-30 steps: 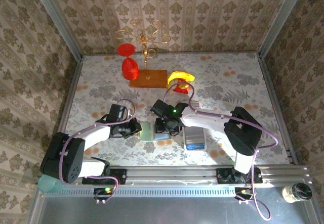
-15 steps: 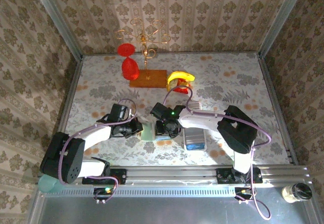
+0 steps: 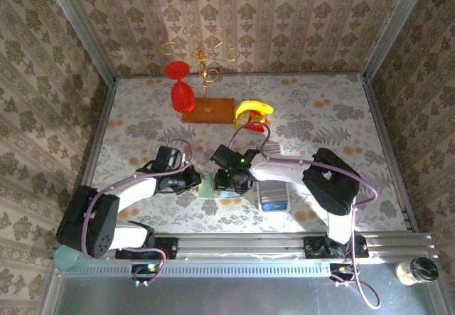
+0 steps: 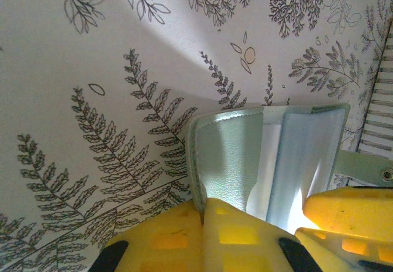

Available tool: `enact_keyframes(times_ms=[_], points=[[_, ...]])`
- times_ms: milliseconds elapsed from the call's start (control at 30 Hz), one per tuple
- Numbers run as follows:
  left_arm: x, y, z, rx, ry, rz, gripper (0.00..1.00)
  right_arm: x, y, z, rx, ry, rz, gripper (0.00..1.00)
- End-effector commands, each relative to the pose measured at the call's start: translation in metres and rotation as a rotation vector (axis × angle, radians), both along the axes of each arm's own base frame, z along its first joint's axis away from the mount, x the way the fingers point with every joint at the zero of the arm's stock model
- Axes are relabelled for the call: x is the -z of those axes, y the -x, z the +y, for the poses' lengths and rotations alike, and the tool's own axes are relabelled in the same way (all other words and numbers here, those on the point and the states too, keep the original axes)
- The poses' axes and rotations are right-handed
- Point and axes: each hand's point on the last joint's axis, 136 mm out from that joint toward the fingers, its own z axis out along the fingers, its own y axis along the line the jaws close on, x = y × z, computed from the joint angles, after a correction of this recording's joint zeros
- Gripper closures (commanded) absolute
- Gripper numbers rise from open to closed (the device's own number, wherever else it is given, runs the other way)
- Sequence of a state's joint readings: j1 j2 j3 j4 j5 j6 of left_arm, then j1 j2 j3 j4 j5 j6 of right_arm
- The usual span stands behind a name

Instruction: Put the credit cards into the card holder

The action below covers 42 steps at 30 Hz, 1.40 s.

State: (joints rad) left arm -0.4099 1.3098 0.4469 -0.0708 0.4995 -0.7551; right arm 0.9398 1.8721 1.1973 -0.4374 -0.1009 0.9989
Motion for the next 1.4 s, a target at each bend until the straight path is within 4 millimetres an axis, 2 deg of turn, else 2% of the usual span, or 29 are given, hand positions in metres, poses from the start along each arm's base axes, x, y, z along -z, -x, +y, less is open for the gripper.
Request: enact_keyframes(times_ms=[0,267,433,733,967,1100,1267,1367], points=[[0.001,0.0,-0.002,0.007,-0.003,0.004,1.0,0.008,0.003,0.005,0.015,-0.019,0.031,0.51],[0.006,0.006,0.0,-0.009,-0.027,0.002,0.99,-0.005,-0.003,0.025,0.041,-0.142,0.006,0.51],[0.009,0.009,0.005,-0.04,-0.03,0.002,0.94,-0.002,-0.003,0.032,0.048,-0.166,0.021,0.53],[0.0,0.012,0.012,-0.072,-0.027,-0.024,0.66,0.001,-0.004,0.039,0.065,-0.188,0.022,0.55],[-0.006,0.016,0.036,-0.161,-0.063,-0.066,0.6,0.002,-0.005,0.044,0.069,-0.192,0.024,0.56],[-0.006,0.02,0.044,-0.189,-0.077,-0.079,0.6,0.005,-0.006,0.047,0.066,-0.194,0.031,0.58],[-0.004,0.024,0.05,-0.192,-0.113,-0.083,0.86,0.002,-0.008,0.053,0.062,-0.204,0.025,0.59],[0.0,0.026,0.049,-0.178,-0.117,-0.072,0.94,0.001,-0.009,0.056,0.058,-0.212,0.02,0.6]])
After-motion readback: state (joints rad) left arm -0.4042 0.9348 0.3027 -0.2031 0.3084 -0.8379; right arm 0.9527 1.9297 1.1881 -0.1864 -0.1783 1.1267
